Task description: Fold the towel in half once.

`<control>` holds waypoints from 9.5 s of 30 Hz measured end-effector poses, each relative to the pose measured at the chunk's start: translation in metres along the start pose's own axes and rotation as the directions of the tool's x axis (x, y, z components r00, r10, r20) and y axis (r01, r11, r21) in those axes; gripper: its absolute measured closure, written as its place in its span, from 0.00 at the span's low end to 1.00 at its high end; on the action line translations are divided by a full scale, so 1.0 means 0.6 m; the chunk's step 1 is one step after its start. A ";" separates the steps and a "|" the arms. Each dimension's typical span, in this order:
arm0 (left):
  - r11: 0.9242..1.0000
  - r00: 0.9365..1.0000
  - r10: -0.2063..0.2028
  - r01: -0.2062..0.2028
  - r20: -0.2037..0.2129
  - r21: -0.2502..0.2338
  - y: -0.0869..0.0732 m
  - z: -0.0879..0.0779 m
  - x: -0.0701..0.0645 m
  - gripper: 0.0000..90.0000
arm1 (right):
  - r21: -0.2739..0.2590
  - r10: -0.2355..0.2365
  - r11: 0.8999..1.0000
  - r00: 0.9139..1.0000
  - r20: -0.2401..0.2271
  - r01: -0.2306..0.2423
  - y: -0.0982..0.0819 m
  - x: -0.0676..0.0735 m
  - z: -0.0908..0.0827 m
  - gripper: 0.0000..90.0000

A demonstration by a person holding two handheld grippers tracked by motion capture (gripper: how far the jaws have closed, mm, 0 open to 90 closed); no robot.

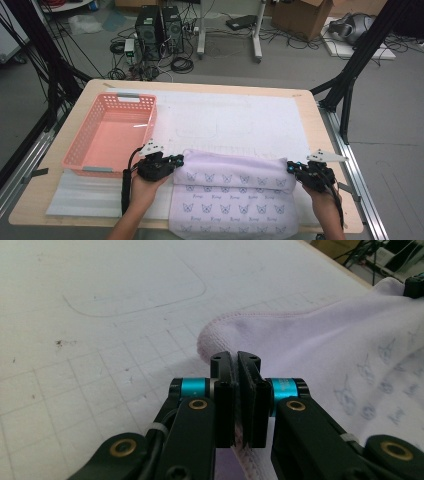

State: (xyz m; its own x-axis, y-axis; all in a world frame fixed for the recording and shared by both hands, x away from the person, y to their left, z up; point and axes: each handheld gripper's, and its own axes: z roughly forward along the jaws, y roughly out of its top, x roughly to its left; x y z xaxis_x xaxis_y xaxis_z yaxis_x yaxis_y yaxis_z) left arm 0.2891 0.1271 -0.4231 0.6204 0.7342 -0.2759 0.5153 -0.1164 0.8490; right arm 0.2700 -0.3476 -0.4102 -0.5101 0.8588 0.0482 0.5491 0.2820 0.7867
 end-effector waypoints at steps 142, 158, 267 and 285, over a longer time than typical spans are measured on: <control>0.990 0.988 -0.019 0.040 -0.151 0.137 0.056 0.141 0.071 0.73 | 0.105 0.049 0.993 0.999 0.007 -0.050 0.077 -0.076 0.137 0.74; 0.999 0.997 0.050 -0.049 -0.064 0.021 0.041 0.078 0.028 0.97 | 0.075 0.018 0.997 1.000 0.001 -0.018 0.057 -0.063 0.096 0.99; 0.997 0.995 0.026 -0.020 0.093 -0.071 -0.028 0.014 0.004 0.50 | 0.022 -0.039 0.999 0.999 -0.028 0.040 0.002 -0.006 0.086 0.87; 1.000 1.000 0.003 -0.003 -0.015 -0.016 -0.023 0.041 0.028 0.49 | -0.076 0.037 0.997 0.996 0.075 -0.031 -0.011 -0.037 0.041 0.76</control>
State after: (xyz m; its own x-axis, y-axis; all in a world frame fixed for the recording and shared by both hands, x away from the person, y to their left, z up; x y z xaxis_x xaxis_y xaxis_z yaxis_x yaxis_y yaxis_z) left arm 0.3066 0.1246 -0.4506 0.6128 0.7439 -0.2665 0.5036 -0.1078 0.8572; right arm 0.2939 -0.3581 -0.4315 -0.4382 0.8983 0.0312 0.5127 0.2213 0.8296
